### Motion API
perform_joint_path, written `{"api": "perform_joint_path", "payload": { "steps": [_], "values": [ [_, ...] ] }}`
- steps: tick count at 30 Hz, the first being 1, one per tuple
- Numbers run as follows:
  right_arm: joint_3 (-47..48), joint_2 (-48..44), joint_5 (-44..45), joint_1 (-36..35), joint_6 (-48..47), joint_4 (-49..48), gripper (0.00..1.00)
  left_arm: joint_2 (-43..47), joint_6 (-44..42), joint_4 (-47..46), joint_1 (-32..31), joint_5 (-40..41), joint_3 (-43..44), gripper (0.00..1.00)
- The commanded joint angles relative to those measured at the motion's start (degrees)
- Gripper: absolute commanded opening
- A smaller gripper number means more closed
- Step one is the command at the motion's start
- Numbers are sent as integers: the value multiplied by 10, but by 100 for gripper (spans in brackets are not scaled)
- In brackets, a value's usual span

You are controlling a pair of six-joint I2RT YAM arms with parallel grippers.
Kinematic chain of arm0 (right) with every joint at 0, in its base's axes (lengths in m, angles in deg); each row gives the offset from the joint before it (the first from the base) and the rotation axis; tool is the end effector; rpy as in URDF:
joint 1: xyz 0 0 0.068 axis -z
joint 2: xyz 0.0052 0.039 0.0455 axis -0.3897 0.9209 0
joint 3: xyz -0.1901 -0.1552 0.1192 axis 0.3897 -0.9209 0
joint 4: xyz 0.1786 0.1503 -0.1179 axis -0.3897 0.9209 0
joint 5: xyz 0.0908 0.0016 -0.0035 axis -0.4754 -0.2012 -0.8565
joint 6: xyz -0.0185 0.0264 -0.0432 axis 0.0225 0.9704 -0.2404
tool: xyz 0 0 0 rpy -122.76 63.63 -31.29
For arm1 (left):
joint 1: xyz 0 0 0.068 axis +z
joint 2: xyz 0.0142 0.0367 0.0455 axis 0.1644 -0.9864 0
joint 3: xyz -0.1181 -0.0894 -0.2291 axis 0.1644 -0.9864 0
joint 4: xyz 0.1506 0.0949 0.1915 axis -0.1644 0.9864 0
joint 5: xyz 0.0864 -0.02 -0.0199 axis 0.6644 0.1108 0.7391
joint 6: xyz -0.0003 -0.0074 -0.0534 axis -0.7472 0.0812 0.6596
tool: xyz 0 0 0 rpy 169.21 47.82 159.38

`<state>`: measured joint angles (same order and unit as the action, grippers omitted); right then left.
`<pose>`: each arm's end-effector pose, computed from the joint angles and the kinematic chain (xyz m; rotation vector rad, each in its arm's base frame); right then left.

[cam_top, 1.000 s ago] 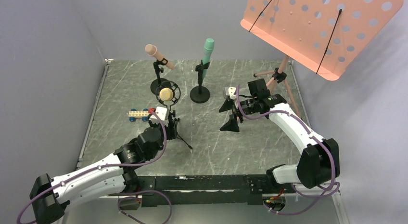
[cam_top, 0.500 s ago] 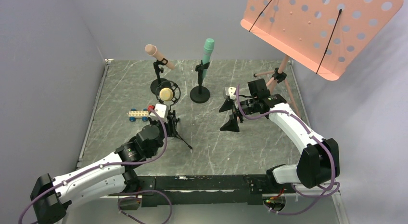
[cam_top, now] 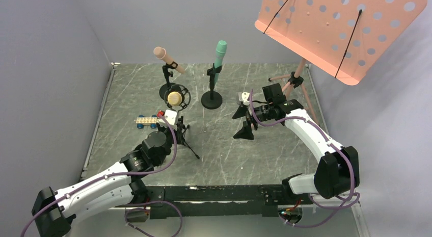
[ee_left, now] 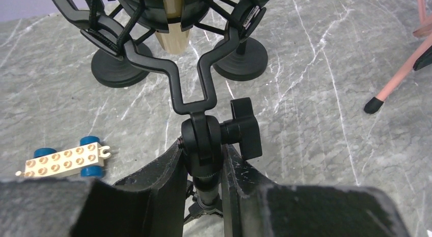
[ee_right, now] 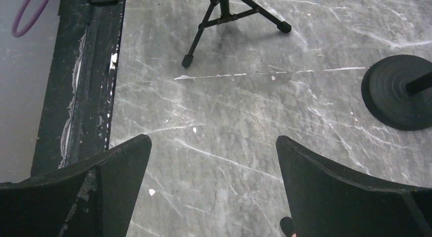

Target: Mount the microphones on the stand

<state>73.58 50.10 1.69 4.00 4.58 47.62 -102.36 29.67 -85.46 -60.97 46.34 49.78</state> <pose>0.2397 0.1150 0.2763 -1.4671 1.5792 1.0472 0.1266 -0.1268 0.2597 0.1844 1.7039 -0.2682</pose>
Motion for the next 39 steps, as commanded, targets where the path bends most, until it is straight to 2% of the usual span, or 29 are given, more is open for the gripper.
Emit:
{"api": "perform_joint_path", "payload": {
  "steps": [1,9,19,23,34,39],
  "values": [
    [16,3,-11,2,-19,-1,100,35,-58,-29,18,-17,9,0],
    [16,5,-9,2,-21,1,100,50,-71,-41,143,-135,46,0],
    [23,10,-7,4,-33,17,100,8,-82,-81,266,-240,100,0],
    [24,8,-10,4,-33,19,100,-16,-80,-93,337,-293,126,0],
    [29,11,-14,5,-42,32,100,-134,-77,-155,500,-431,215,0],
    [29,10,-15,5,-42,32,100,-213,-77,-229,566,-478,246,0]
  ]
}}
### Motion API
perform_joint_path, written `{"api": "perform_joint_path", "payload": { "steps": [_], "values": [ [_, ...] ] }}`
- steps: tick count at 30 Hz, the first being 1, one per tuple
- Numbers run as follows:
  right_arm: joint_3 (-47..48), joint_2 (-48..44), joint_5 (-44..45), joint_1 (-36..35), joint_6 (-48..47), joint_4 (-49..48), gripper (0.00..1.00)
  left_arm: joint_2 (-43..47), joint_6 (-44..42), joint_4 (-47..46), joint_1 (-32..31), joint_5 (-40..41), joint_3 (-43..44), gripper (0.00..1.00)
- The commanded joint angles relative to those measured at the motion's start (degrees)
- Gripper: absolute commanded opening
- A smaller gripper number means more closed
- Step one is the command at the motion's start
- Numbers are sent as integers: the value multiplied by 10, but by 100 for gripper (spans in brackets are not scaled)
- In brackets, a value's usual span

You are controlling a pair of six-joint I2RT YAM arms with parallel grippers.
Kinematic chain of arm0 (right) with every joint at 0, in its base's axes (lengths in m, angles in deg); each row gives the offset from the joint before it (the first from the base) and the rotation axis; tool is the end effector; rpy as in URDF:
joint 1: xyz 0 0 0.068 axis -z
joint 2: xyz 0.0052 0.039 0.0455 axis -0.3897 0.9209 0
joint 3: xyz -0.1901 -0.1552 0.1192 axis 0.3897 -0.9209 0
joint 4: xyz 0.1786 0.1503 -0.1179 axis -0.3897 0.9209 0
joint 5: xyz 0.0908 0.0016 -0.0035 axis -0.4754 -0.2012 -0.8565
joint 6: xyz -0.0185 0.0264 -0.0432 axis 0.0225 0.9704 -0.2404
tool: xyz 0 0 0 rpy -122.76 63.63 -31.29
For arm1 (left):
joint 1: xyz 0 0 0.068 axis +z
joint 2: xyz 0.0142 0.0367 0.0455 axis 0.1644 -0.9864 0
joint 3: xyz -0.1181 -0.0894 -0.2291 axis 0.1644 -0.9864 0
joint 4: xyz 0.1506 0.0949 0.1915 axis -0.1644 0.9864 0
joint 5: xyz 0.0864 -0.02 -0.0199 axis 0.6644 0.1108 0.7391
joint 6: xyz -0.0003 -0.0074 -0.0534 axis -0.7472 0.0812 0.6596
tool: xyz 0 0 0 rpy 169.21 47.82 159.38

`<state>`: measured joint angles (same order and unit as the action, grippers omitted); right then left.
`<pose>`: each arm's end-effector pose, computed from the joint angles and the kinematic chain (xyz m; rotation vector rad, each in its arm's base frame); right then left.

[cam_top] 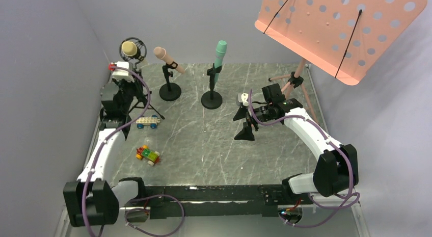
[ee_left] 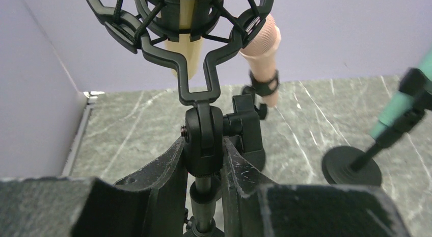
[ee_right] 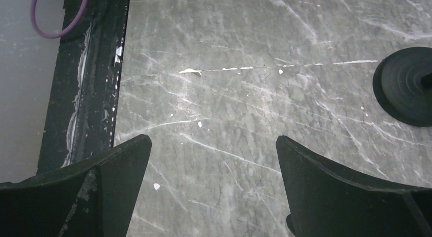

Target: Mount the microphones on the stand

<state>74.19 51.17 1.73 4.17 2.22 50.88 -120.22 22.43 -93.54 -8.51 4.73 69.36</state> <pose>0.2397 0.1142 0.2721 -1.4861 1.6030 1.0628 0.2496 -0.0002 0.3364 0.0511 1.5653 -0.1141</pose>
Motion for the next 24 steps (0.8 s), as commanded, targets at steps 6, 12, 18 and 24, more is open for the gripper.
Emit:
{"api": "perform_joint_path", "payload": {
  "steps": [6,12,18,24],
  "values": [
    [22,3,-18,4,-19,0,100,-148,-7,-213,88,-104,111,0],
    [24,8,-17,7,-16,-1,100,-239,5,-293,122,-133,147,0],
    [25,13,-25,12,-11,0,100,-315,-9,-354,139,-141,163,0],
    [28,23,-23,15,-14,5,100,-386,-7,-452,141,-152,150,0]
  ]
}}
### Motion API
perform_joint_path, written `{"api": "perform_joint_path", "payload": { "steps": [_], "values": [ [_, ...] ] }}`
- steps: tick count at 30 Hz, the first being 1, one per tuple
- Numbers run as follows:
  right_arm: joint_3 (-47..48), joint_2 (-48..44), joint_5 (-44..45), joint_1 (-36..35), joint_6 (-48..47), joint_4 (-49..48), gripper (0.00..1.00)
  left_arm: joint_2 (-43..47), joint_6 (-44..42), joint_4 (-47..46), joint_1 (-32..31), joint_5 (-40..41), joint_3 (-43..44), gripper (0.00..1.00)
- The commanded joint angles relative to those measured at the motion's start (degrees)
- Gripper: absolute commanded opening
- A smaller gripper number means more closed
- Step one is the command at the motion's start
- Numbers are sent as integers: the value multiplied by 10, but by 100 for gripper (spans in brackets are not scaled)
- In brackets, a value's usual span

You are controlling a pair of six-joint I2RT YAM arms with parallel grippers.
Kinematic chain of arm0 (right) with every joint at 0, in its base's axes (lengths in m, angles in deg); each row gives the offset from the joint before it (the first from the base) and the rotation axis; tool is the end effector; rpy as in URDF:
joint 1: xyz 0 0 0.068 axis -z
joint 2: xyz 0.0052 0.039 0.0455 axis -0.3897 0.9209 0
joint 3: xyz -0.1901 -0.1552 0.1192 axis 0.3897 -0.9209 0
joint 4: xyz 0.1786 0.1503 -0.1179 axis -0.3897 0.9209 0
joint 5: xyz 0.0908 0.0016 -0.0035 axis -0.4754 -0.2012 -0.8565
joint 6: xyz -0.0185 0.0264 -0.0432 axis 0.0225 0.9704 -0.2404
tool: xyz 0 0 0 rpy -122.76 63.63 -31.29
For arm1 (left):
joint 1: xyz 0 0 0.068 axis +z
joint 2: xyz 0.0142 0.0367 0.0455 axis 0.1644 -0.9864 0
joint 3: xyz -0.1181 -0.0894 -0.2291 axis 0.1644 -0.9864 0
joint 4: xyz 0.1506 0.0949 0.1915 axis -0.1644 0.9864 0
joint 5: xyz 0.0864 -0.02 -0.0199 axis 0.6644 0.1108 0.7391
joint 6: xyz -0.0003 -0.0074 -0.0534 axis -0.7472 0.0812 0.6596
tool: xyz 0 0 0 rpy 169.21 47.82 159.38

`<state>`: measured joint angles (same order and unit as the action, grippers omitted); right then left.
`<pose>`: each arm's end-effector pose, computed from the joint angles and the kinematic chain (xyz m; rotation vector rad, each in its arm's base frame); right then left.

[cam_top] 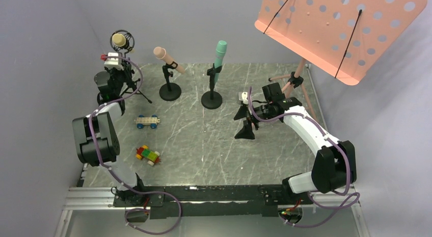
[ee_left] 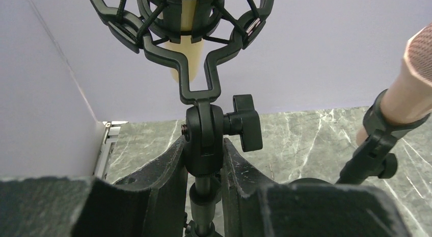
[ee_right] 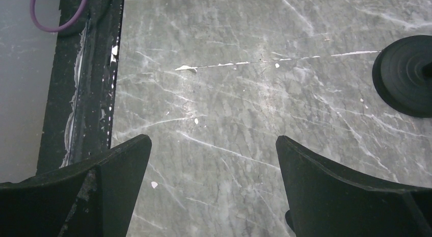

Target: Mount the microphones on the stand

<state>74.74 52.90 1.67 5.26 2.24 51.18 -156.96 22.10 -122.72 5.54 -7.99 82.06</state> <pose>0.2469 0.1112 0.2673 -1.4652 1.6366 1.0703 0.3757 0.0883 0.2773 0.0598 1.4800 -0.0696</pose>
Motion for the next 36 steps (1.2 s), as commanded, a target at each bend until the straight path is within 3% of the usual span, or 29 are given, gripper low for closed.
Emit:
{"api": "perform_joint_path", "payload": {
  "steps": [1,6,10,16,26,30,36],
  "values": [
    [23,6,-22,4,-15,3,100,-28,0,-165,0,-26,24,0],
    [23,8,-21,7,-17,4,100,-56,11,-176,0,-22,20,0],
    [24,12,-22,8,-20,7,100,-57,12,-181,0,-15,2,11],
    [28,15,-22,8,-27,15,100,-44,4,-195,0,-5,-36,52],
    [28,9,-19,7,-31,18,100,6,19,-200,0,34,-87,87],
    [27,7,-17,8,-32,18,100,62,15,-153,1,59,-124,94],
    [25,0,-13,7,-28,12,100,183,98,-82,0,124,-215,99]
  ]
}}
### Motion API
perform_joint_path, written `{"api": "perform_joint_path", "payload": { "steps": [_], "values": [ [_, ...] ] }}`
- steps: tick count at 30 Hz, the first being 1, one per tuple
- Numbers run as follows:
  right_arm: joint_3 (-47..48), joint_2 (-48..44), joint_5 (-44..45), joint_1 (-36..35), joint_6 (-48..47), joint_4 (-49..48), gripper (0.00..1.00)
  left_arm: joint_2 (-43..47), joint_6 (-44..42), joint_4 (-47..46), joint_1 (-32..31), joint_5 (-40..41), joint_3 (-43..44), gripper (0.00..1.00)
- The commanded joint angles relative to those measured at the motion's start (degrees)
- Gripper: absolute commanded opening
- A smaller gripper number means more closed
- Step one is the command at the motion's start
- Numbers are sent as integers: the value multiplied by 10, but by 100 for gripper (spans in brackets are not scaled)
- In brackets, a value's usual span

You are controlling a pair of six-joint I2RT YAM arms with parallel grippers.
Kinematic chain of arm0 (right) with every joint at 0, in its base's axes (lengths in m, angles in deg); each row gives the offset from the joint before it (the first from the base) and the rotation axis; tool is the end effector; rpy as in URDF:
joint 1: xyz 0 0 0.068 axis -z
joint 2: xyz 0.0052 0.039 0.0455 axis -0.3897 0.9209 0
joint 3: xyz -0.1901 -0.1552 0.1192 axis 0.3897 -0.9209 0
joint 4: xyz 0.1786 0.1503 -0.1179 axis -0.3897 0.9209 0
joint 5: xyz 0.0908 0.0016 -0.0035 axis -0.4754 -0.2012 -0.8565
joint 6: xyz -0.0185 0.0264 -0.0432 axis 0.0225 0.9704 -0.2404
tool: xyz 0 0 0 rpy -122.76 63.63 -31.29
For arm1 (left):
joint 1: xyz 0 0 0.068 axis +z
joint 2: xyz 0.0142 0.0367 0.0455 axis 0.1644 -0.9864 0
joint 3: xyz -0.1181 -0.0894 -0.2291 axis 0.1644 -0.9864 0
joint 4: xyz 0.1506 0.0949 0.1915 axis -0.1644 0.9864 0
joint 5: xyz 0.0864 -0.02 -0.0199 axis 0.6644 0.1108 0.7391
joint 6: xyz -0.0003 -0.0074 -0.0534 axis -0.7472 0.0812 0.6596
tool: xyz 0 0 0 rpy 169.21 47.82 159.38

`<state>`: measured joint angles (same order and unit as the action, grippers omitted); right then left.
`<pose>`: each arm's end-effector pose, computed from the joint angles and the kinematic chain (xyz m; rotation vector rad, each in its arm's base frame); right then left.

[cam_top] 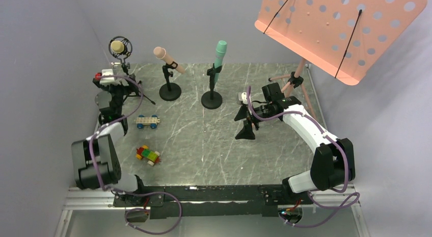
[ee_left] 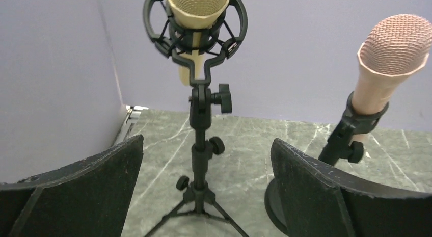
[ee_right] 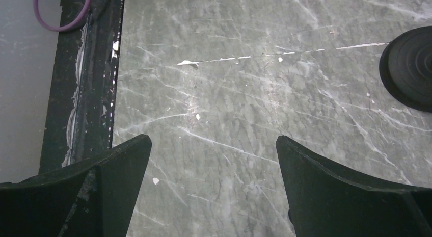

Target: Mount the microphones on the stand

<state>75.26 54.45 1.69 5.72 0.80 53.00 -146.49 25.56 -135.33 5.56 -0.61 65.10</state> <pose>0.2502 0.1099 0.2619 -1.4691 1.6630 1.0844 0.3143 0.0765 0.2652 -0.0648 1.3717 -0.0072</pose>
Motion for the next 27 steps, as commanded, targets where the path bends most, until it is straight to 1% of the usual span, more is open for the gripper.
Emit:
{"api": "perform_joint_path", "payload": {
  "steps": [1,3,5,7,8,10,12,14,16,17,18,19,20,22,23,25,27],
  "values": [
    [18,-17,-10,3,-11,-10,100,102,77,66,0,53,-57,99],
    [15,-23,-5,5,-7,-17,100,152,90,105,0,40,-78,99],
    [12,-30,-3,6,-2,-23,100,200,127,142,0,42,-89,99],
    [13,-34,-1,8,4,-29,100,244,170,215,0,24,-73,99],
    [12,-38,-1,11,10,-32,100,262,187,259,0,6,-58,99],
    [11,-47,-2,22,25,-42,100,284,204,338,0,-62,-18,99],
    [11,-57,-8,37,47,-51,100,302,213,397,1,-126,1,99],
    [11,-68,-16,57,72,-61,100,325,229,421,1,-165,-5,99],
    [15,-80,-15,77,110,-76,100,351,271,419,1,-191,-27,99],
    [20,-88,-7,86,133,-84,100,362,276,419,0,-211,-33,99],
    [26,-96,6,87,156,-90,100,369,257,441,-6,-231,-26,99],
    [32,-102,25,87,173,-89,100,371,219,519,-23,-234,-2,99],
    [37,-110,35,87,181,-84,100,371,161,600,-55,-209,33,99],
    [43,-128,53,87,186,-67,100,370,51,723,-146,-113,98,99],
    [45,-139,69,87,189,-60,100,372,12,756,-192,-47,118,99],
    [56,-157,99,87,195,-49,100,384,-36,794,-265,28,138,99],
    [78,-168,137,88,230,-50,100,402,-63,805,-302,82,132,99]
  ]
}}
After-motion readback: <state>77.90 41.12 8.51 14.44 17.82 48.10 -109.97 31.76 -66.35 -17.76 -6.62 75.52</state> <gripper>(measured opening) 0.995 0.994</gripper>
